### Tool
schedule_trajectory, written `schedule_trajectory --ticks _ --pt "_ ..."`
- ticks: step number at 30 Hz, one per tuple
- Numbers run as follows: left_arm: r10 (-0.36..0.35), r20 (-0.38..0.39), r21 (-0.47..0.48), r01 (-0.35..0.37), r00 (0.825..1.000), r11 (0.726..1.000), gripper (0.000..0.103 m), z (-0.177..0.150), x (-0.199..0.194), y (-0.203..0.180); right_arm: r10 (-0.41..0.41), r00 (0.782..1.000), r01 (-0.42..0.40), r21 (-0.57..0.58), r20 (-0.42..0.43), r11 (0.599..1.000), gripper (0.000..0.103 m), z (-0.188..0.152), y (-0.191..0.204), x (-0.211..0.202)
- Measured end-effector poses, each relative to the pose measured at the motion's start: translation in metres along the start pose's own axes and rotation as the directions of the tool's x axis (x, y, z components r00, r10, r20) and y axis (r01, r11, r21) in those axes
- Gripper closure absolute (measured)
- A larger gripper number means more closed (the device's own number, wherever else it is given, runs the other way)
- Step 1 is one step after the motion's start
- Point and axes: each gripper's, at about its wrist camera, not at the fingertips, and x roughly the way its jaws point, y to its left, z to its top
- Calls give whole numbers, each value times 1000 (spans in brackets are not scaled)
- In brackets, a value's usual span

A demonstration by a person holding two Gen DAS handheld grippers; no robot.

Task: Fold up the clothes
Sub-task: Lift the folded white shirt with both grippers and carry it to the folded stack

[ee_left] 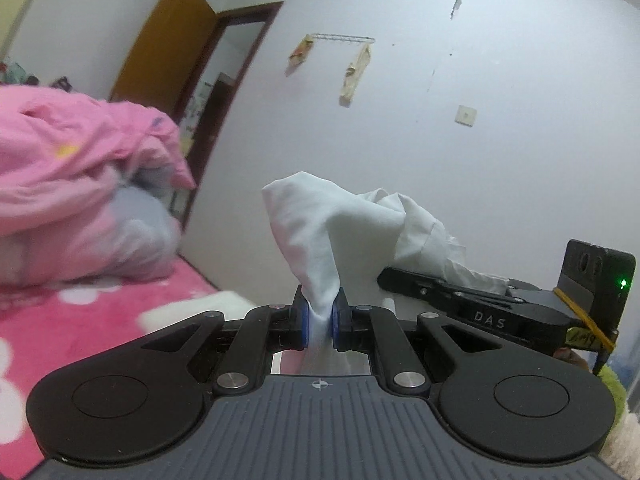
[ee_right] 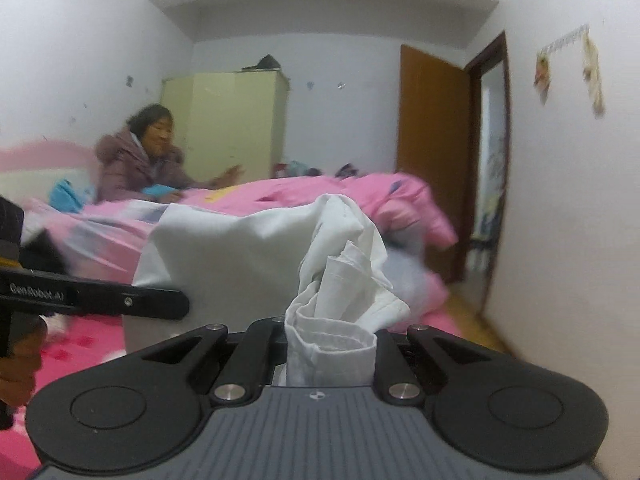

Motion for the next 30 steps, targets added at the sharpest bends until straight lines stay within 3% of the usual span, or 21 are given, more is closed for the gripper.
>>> schedule_trajectory --ticks 4,12,22,30 --pt "-32 -8 -11 32 999 999 95 -1 52 9 -58 998 58 -74 3 996 98 10 -34 13" --pt "-24 -58 -44 22 998 999 95 -18 133 51 -39 997 31 -114 -62 993 98 -3 -92 97" --pt "63 -82 -90 -70 995 993 95 -24 169 112 62 989 -74 -90 -131 993 98 -25 -117 202" --pt "110 -166 -209 -144 980 967 95 -37 193 169 114 960 -131 -49 -258 990 97 -46 -130 273"
